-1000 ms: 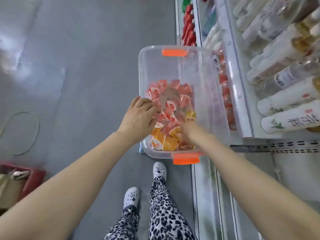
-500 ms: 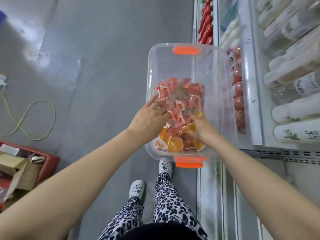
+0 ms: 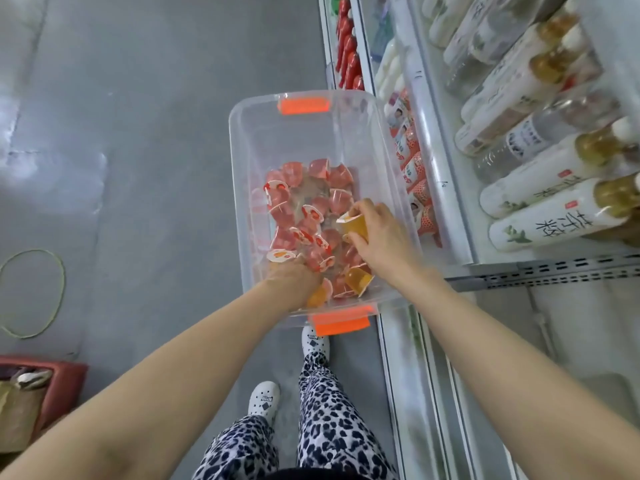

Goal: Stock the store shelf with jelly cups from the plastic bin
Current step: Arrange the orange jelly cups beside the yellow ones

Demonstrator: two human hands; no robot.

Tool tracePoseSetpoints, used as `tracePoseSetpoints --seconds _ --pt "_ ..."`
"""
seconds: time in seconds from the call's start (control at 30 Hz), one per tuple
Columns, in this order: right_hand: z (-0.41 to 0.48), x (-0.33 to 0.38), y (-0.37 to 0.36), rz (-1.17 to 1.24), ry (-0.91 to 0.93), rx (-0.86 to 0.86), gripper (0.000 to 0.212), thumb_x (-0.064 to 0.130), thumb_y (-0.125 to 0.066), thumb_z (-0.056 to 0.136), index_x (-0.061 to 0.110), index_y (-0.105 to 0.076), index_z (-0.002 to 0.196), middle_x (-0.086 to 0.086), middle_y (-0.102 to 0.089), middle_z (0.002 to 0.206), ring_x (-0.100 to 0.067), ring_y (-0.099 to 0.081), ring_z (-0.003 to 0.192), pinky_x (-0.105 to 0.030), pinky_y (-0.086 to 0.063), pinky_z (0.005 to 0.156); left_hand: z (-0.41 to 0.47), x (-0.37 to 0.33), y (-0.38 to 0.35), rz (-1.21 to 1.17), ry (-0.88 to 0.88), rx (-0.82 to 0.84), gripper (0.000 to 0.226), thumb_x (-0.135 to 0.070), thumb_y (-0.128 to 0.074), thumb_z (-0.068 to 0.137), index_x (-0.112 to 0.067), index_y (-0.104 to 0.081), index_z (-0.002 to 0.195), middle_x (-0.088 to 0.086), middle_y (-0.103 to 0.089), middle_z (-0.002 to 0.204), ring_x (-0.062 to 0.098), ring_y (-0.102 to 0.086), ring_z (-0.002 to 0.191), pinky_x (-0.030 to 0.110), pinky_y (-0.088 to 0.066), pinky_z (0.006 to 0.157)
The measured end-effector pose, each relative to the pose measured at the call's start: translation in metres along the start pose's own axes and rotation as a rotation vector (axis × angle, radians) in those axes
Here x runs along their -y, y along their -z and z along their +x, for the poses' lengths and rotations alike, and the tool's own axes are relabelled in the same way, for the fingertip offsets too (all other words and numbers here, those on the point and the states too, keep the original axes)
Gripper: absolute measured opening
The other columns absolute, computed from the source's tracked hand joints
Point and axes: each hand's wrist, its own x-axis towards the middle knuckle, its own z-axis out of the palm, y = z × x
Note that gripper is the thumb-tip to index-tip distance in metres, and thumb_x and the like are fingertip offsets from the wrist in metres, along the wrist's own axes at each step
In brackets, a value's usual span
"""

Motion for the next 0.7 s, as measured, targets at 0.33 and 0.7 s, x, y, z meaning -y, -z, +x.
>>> tracePoseSetpoints --seconds 0.33,0.7 --pt "-0.052 0.022 0.031 -0.013 0.006 -0.271 0.032 0.03 -0.064 0.088 0.021 -0.05 0.115 -0.006 -0.056 0.116 -0.027 -0.061 0.098 -0.039 -0.05 0.08 -0.043 0.0 0.037 -0.327 0.0 -0.297 0.064 -0.021 -0.066 0.079 -0.015 -0.039 0.137 0.013 -0.04 0.128 0.037 -0.058 0.105 0.044 -0.051 0.082" --pt "-0.204 0.042 0.059 -0.056 -0.203 -0.614 0.035 0.036 -0.066 0.08 0.025 -0.055 0.112 -0.004 -0.058 0.106 -0.029 -0.058 0.093 -0.036 -0.046 0.072 -0.139 -0.026 0.077 -0.383 -0.203 -0.67 0.057 -0.03 -0.06 0.075 -0.02 -0.05 0.131 0.01 -0.053 0.123 0.03 -0.051 0.113 0.042 -0.044 0.094"
